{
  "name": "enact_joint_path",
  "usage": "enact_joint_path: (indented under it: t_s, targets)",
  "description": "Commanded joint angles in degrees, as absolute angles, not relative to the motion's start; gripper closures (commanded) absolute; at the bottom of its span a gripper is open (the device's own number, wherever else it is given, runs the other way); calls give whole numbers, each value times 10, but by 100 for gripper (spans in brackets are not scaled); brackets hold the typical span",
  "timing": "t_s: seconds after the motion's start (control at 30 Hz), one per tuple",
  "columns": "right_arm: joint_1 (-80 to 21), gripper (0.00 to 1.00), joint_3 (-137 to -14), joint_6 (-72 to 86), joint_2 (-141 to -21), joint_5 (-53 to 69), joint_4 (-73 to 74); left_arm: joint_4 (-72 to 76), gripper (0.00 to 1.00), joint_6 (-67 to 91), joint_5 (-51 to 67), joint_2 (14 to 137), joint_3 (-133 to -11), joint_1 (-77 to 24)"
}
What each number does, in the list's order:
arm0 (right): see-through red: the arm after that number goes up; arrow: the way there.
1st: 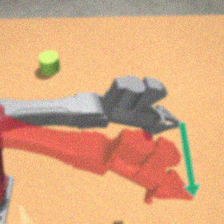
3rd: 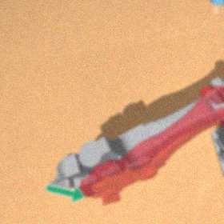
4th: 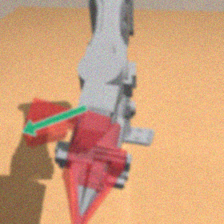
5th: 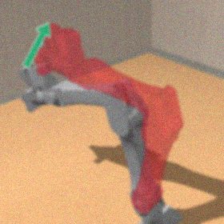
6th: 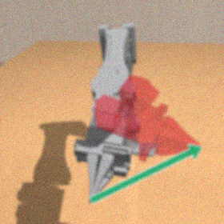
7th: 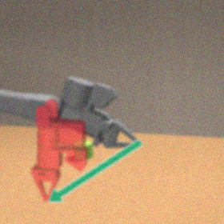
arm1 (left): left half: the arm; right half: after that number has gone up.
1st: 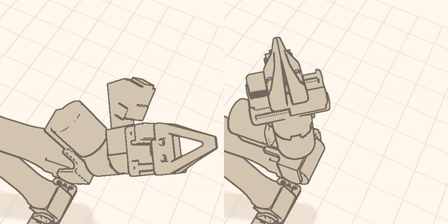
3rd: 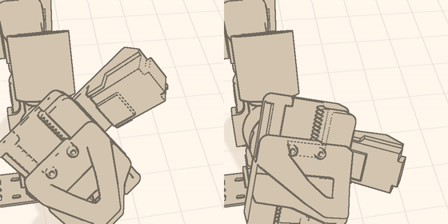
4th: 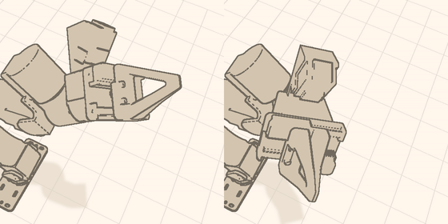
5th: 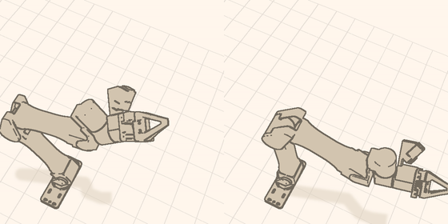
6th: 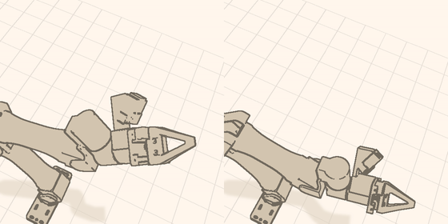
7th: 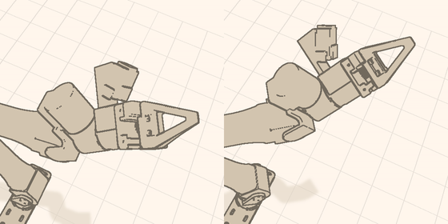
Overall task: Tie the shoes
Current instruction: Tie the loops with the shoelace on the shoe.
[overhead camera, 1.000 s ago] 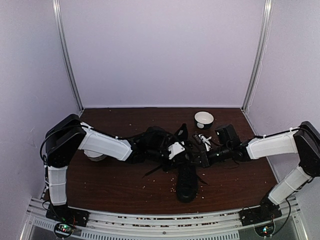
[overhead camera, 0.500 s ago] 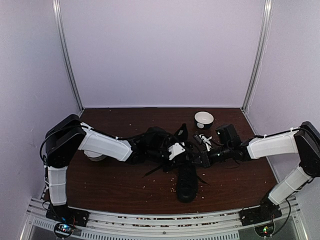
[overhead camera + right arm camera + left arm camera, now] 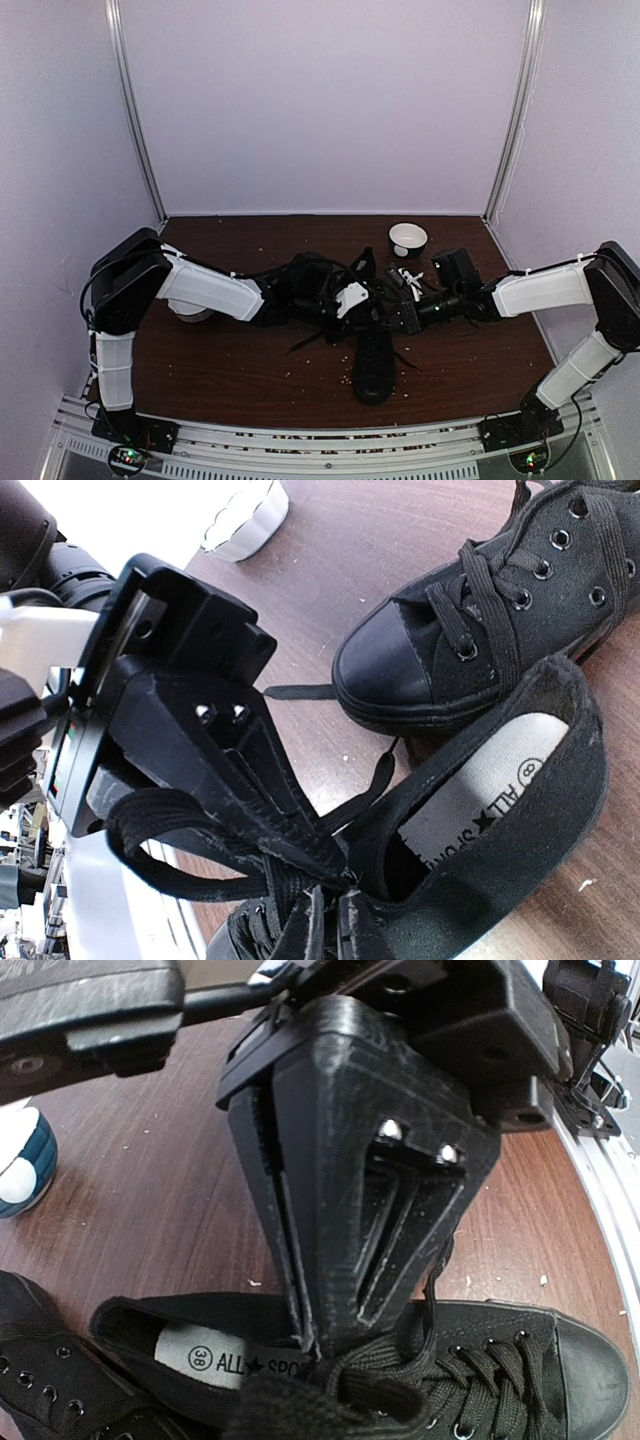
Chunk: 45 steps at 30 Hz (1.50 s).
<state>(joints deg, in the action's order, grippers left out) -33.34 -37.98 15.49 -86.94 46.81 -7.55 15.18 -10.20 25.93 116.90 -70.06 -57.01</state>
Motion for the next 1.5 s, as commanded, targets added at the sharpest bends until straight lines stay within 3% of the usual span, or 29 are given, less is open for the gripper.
enact_joint_path:
  t_s: [0.0, 0.4, 0.7, 1.13, 1.3, 1.47]
  targets:
    - [-336, 96, -372, 158, -873, 476, -99, 225, 100, -73, 285, 1177, -720, -568]
    - [-337, 95, -379, 133, -875, 470, -64, 257, 100, -52, 288, 1181, -714, -560]
    - [-337, 88, -385, 121, -871, 467, -42, 260, 100, -47, 292, 1187, -714, -560]
    - [-338, 84, -383, 194, -886, 455, -142, 257, 100, -44, 307, 1195, -718, -560]
    - [-340, 87, -387, 203, -896, 442, -149, 264, 100, -38, 319, 1198, -719, -560]
    - [-340, 98, -383, 217, -890, 411, -154, 266, 100, -37, 323, 1200, -717, -560]
